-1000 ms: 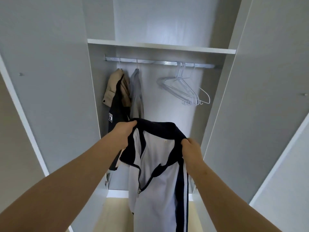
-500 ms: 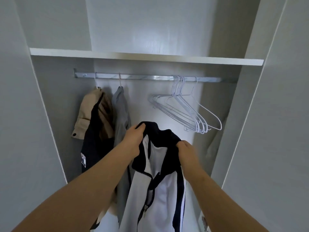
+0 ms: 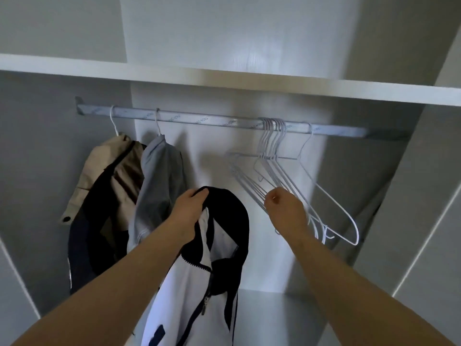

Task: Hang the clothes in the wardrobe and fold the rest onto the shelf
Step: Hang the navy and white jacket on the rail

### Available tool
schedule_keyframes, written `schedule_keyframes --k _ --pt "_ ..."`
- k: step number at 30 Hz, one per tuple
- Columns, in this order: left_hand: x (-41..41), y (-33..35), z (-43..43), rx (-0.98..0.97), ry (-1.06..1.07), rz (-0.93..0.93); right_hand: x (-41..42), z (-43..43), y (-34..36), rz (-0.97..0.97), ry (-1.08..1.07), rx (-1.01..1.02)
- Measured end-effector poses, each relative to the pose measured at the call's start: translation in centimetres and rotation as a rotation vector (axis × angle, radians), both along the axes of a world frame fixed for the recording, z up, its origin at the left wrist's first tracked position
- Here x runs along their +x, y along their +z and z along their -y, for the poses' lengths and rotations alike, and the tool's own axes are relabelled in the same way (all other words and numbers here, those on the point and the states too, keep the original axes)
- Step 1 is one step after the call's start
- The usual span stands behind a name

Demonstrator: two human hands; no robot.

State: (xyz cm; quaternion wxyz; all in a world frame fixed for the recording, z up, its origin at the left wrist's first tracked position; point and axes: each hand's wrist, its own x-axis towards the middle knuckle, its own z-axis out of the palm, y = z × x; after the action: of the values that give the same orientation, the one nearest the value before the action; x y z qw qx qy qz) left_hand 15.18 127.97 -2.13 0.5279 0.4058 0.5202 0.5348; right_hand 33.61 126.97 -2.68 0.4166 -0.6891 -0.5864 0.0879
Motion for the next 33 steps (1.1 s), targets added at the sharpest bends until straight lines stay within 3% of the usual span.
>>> schedule_keyframes --k 5,11,15,20,23,25,28,30,33 --pt "0.4 0.3 -2.3 -0.012 0.063 0.017 2.2 -4.6 0.1 0.719 -0.001 0.071" --pt "0.0 0.4 -4.1 -0.018 0.099 0.035 3.6 -7.5 -0.2 0.774 -0.036 -0.026" --pt "0.0 1.1 -5.4 -0.045 0.092 0.063 4.1 -8.2 -0.3 0.686 -0.02 -0.075" --pt "0.7 0.9 -6.1 -0.033 0.083 -0.051 3.8 -8.7 0.2 0.512 0.01 -0.082" --pt "0.4 0.9 -6.1 -0.06 -0.028 -0.143 3.6 -8.6 0.8 0.417 0.007 -0.028" --pt "-0.1 0.8 -6.4 -0.102 -0.154 -0.408 3.3 -8.8 1.0 0.332 0.04 -0.001" --pt "-1.0 0.7 -7.0 -0.121 -0.254 -1.011 2.3 -9.0 0.9 0.138 0.086 0.061" --pt "-1.9 0.3 -7.6 -0.099 -0.2 -1.16 1.3 -8.9 0.6 -0.09 0.091 0.077" --pt "-3.1 -0.2 -8.5 0.018 -0.145 -1.169 -0.2 -8.7 -0.1 -0.405 0.083 0.02"
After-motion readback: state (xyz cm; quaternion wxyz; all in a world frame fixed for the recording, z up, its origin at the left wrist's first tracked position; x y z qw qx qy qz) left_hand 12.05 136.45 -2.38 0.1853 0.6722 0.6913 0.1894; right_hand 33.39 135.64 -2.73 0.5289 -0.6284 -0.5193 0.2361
